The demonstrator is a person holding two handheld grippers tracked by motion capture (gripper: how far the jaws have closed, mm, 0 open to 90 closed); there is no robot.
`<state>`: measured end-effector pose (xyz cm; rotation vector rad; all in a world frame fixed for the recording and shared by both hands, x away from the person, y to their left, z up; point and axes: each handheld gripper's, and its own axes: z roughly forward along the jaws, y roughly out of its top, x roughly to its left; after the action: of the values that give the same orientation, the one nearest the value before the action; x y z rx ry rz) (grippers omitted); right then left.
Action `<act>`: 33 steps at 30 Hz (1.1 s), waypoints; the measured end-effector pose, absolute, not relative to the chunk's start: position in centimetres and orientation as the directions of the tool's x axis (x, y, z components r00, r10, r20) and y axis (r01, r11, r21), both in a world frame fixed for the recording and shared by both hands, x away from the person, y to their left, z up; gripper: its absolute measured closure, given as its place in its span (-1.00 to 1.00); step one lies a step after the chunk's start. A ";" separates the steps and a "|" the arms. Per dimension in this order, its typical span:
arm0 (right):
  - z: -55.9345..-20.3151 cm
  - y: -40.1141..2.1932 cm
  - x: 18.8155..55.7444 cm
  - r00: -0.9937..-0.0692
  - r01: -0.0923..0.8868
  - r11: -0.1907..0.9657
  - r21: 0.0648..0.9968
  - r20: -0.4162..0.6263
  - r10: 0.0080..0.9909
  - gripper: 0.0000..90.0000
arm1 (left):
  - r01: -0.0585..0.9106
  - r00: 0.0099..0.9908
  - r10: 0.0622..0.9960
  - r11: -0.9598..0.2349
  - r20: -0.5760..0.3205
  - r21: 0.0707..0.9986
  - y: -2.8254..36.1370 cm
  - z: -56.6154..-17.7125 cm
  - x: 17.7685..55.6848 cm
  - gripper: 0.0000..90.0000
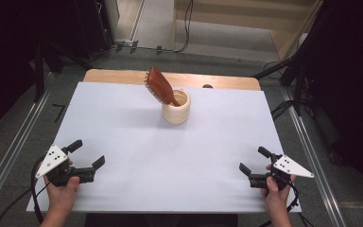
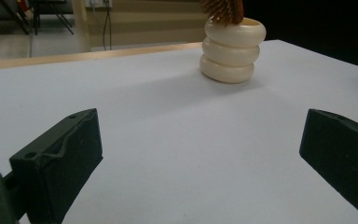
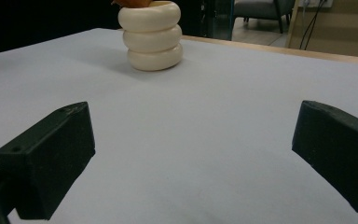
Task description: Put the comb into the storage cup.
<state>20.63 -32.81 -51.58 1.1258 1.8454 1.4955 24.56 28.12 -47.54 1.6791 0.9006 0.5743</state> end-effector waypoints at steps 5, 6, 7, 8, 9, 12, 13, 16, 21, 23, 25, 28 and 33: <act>-51.6 -32.8 20.6 -0.529 0.282 0.053 0.958 0.109 0.842 -1.00 | 0.275 0.586 0.808 -0.121 -0.067 0.954 28.8 -47.8 24.0 -1.00; -51.6 -32.8 20.6 -0.529 0.282 0.054 0.958 0.109 0.842 -1.00 | 0.276 0.585 0.808 -0.121 -0.067 0.954 28.9 -47.8 23.9 -1.00; -51.6 -32.8 20.6 -0.529 0.282 0.054 0.958 0.108 0.842 -1.00 | 0.279 0.583 0.810 -0.121 -0.068 0.953 29.0 -47.9 23.8 -1.00; -51.6 -32.8 20.6 -0.528 0.283 0.054 0.958 0.109 0.842 -1.00 | 0.282 0.581 0.811 -0.119 -0.070 0.952 29.1 -47.9 23.7 -1.00; -51.6 -32.8 20.6 -0.528 0.283 0.053 0.958 0.109 0.842 -1.00 | 0.283 0.582 0.811 -0.124 -0.067 0.951 29.3 -48.0 23.7 -1.00; -51.6 -32.9 20.6 -0.528 0.280 0.054 0.959 0.107 0.842 -1.00 | 0.287 0.578 0.813 -0.126 -0.067 0.950 29.6 -48.0 23.4 -1.00; -51.6 -32.9 20.6 -0.528 0.279 0.054 0.959 0.106 0.842 -1.00 | 0.290 0.576 0.815 -0.129 -0.065 0.948 29.7 -48.0 23.3 -1.00; -51.6 -32.9 20.6 -0.530 0.279 0.054 0.959 0.107 0.841 -1.00 | 0.290 0.569 0.820 -0.129 -0.062 0.948 30.1 -48.1 23.2 -1.00; -51.6 -32.9 20.6 -0.531 0.278 0.054 0.959 0.107 0.841 -1.00 | 0.302 0.554 0.830 -0.136 -0.058 0.944 30.9 -48.4 22.8 -1.00; -51.6 -32.9 20.6 -0.532 0.277 0.057 0.959 0.104 0.840 -1.00 | 0.306 0.556 0.828 -0.127 -0.069 0.943 31.2 -48.5 22.8 -1.00; -51.6 -32.9 20.6 -0.532 0.276 0.059 0.959 0.101 0.841 -1.00 | 0.311 0.559 0.825 -0.110 -0.088 0.944 31.3 -48.6 22.9 -1.00; -51.6 -32.8 20.6 -0.532 0.279 0.057 0.959 0.105 0.840 -1.00 | 0.311 0.556 0.826 -0.101 -0.095 0.945 31.5 -48.8 23.0 -1.00; -51.6 -32.8 20.7 -0.536 0.276 0.061 0.959 0.101 0.838 -1.00 | 0.305 0.554 0.827 -0.095 -0.096 0.948 31.3 -48.9 22.9 -1.00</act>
<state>20.73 -32.76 -51.64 1.1085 1.8517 1.4941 22.92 31.31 -48.88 1.6634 0.9641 0.5780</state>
